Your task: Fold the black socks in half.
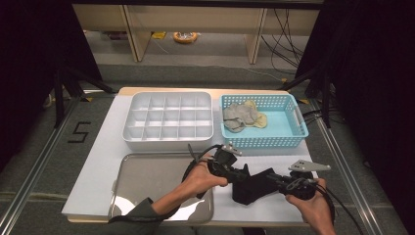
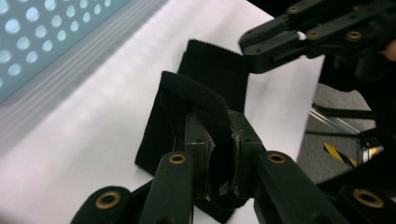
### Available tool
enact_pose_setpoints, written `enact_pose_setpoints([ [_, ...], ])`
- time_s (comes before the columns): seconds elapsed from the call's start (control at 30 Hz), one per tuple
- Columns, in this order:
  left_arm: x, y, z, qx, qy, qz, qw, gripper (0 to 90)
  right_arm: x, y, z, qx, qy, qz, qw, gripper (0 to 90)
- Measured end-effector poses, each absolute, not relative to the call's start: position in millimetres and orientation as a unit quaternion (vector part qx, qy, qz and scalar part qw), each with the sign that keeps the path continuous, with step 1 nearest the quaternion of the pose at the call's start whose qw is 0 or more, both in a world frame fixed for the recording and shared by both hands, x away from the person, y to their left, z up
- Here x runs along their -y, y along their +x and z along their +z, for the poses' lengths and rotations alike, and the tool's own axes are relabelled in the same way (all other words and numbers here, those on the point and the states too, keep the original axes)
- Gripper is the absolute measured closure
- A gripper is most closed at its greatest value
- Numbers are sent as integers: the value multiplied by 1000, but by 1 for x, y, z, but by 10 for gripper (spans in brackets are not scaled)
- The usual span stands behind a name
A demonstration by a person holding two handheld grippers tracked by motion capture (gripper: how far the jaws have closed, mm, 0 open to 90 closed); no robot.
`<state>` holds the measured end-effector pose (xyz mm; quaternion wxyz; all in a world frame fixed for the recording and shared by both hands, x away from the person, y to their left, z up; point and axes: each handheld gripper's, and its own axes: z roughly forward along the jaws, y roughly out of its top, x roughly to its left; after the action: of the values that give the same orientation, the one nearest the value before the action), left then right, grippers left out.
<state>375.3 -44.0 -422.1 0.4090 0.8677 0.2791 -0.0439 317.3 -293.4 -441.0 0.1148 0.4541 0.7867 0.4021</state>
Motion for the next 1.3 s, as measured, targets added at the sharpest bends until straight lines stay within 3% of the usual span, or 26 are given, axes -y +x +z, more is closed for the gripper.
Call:
enact_pose_setpoints([
  [0.27, 76, 380, -434, -282, 874, -52, 392, 786, 314, 319, -438, -769, 478, 403, 133, 788],
  [0.33, 82, 380, -437, -283, 874, -59, 390, 738, 313, 316, -436, -759, 499, 401, 117, 783],
  [0.7, 90, 376, -434, -293, 863, -70, 406, 408, 320, 320, -437, -762, 483, 411, 134, 762],
  [1.0, 61, 367, -424, -284, 861, -45, 420, 401, 323, 319, -431, -750, 491, 420, 141, 736],
  [1.3, 23, 363, -433, -307, 854, -24, 419, 416, 292, 319, -439, -797, 458, 374, 125, 691],
])
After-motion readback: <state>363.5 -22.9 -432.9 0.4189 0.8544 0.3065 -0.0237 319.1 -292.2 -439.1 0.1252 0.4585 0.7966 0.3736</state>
